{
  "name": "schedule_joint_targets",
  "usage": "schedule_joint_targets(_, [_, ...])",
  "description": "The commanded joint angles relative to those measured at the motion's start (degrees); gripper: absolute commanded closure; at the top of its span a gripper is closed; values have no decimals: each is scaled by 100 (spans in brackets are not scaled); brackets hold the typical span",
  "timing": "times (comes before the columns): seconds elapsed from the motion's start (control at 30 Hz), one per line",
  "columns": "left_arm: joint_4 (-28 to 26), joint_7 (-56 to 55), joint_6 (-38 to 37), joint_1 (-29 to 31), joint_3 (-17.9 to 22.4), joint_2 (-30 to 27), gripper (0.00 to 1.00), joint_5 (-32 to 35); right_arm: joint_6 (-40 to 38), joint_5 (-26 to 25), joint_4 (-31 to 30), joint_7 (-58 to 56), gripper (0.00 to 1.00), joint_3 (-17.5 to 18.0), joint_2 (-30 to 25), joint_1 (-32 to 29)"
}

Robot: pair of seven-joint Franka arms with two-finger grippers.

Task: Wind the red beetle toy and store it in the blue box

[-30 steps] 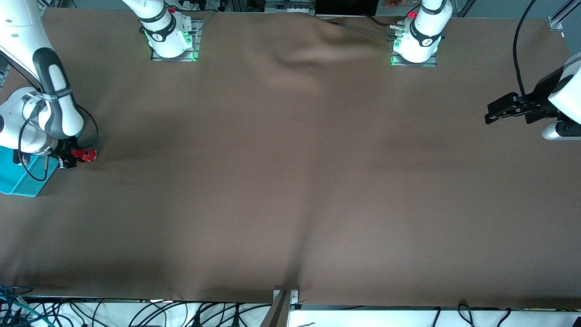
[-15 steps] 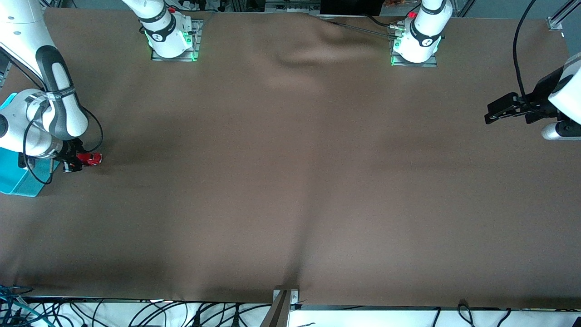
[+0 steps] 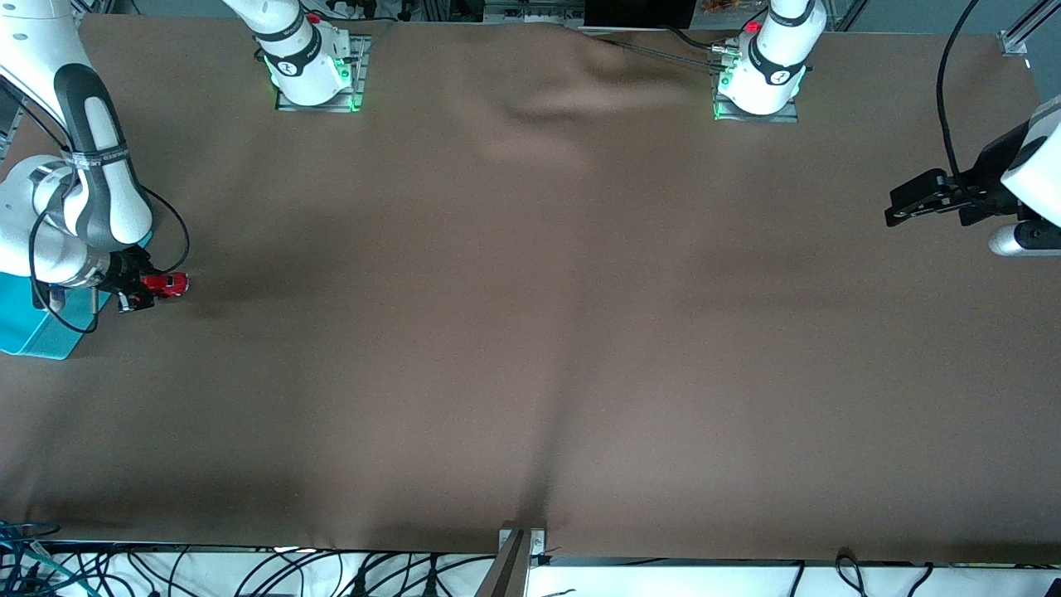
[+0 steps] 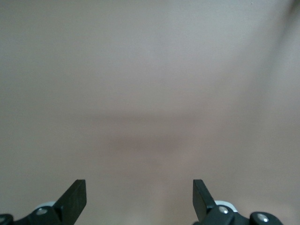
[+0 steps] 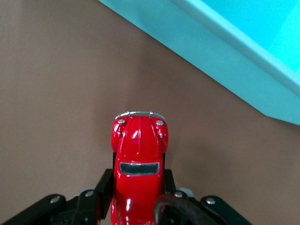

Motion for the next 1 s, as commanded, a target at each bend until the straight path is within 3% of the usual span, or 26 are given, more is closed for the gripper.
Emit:
schedule_joint_targets(0.0, [6,110,-73,-26,51,-52,0,-134,-512,-59,130,-569,100,69,-203,-12])
schedule_joint_targets(0.23, [6,110,-73,-26,51,-52,0,-126,-1181,-296,402,-1290,100,86,-247,-3])
schedule_joint_targets(0.6, [6,93,-73,-18,51,-52,0,-143,-1489,-876,464,-1967,100,227,-318,-3])
schedule_joint_targets(0.97, [6,66,-73,-9,51,-61,0,-293,-1902,-1087,718,-3118,100,43,-388,-12])
